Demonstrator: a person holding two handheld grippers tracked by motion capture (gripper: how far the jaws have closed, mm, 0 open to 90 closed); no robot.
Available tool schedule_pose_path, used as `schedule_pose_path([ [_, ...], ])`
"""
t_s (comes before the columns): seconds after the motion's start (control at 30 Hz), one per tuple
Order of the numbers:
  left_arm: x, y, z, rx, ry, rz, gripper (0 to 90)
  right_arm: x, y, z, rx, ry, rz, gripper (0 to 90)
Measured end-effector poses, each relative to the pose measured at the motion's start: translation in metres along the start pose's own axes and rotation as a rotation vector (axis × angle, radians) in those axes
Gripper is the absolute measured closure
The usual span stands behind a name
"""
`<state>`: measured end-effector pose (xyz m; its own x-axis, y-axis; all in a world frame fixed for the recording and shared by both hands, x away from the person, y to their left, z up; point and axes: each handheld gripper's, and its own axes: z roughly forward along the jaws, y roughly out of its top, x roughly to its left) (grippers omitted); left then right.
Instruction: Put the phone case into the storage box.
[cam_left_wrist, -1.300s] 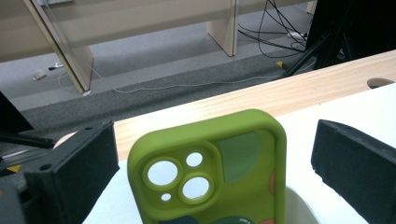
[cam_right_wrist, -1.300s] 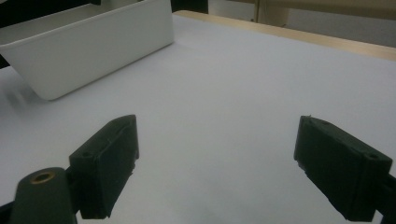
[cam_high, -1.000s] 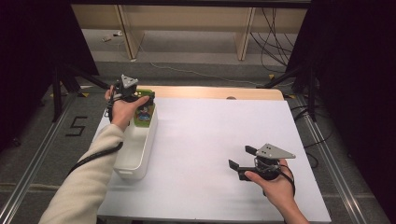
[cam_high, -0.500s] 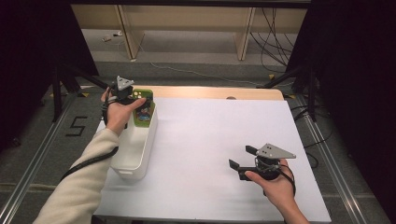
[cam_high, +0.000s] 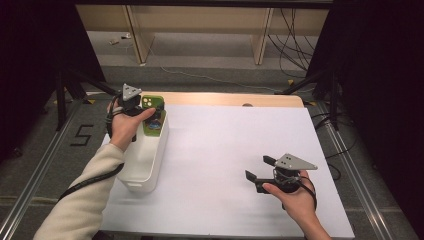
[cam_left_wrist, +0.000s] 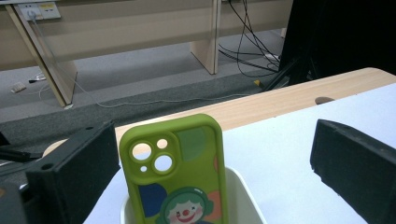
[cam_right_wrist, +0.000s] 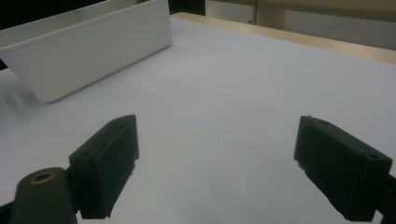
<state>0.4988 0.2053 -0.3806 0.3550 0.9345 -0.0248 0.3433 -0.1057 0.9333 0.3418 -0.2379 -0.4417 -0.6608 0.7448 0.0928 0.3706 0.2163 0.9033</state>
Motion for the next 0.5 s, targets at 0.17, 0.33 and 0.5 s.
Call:
schedule_pose_path([
  [0.17,-0.003,-0.003,-0.006,-0.003,-0.016,-0.002,2.3,0.000,0.000,0.000,0.000,0.000,-0.001,15.1],
  [0.33,-0.009,-0.006,-0.012,-0.012,-0.047,-0.008,3.8,0.000,0.000,0.000,-0.001,0.003,0.001,15.1],
  [0.5,-0.015,-0.010,-0.017,-0.011,-0.074,-0.012,6.1,0.000,0.001,0.000,-0.004,0.001,-0.001,15.1],
])
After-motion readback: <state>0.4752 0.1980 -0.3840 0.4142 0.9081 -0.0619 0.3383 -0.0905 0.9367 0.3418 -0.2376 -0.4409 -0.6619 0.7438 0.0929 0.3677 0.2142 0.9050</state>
